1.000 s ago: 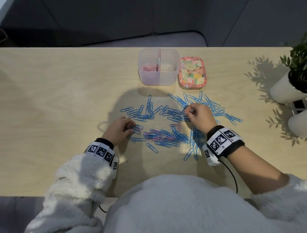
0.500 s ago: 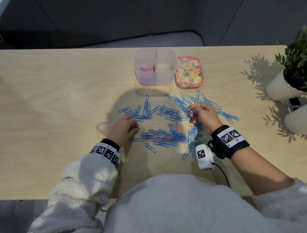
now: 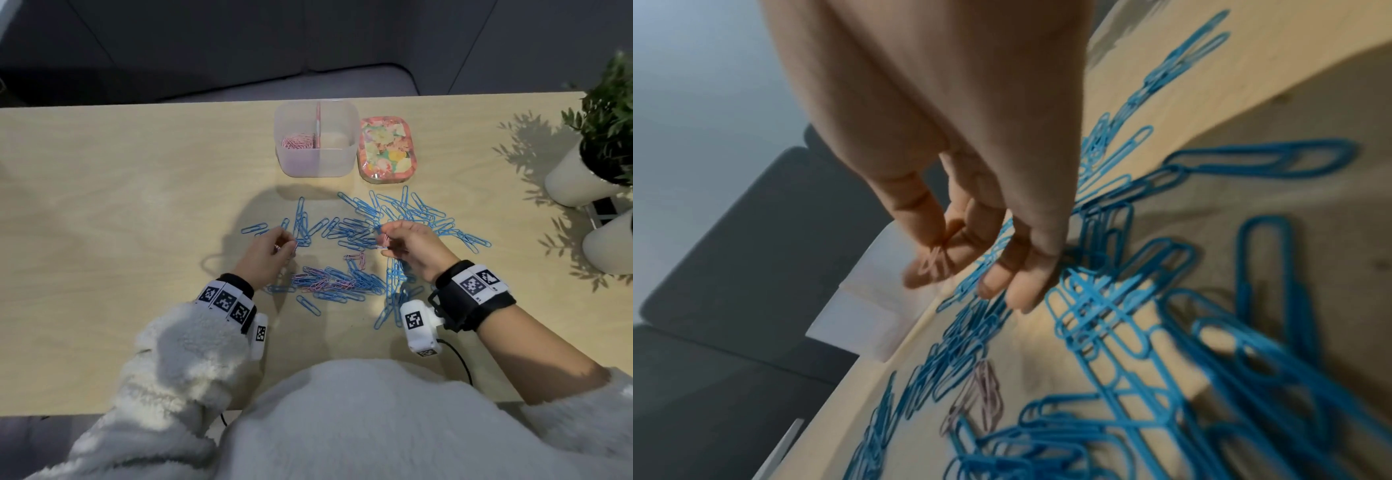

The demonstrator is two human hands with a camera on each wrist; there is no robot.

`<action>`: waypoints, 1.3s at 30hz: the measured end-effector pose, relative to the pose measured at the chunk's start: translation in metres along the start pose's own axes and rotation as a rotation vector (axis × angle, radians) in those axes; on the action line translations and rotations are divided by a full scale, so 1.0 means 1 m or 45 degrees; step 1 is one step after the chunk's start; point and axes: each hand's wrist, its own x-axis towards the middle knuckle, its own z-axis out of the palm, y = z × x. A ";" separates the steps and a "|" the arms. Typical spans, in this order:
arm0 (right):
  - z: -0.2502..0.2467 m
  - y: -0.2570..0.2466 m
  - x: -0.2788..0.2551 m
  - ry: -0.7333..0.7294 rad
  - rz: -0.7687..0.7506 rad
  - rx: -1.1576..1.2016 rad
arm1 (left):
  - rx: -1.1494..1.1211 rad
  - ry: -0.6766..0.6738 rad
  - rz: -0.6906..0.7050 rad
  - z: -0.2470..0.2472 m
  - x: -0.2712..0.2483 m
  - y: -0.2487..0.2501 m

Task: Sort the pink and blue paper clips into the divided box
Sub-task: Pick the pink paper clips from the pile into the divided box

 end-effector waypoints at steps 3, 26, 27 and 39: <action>0.011 0.000 -0.002 -0.006 -0.028 -0.068 | -0.280 -0.080 -0.053 0.003 0.002 0.014; 0.003 0.015 0.003 -0.038 -0.012 -0.463 | 0.126 0.190 -0.201 -0.024 0.005 -0.012; 0.004 0.017 0.002 -0.039 -0.065 -0.650 | 0.265 0.201 -0.209 -0.024 0.005 -0.014; 0.037 0.018 -0.004 0.059 -0.201 -1.423 | 0.664 0.071 0.037 0.019 0.001 -0.002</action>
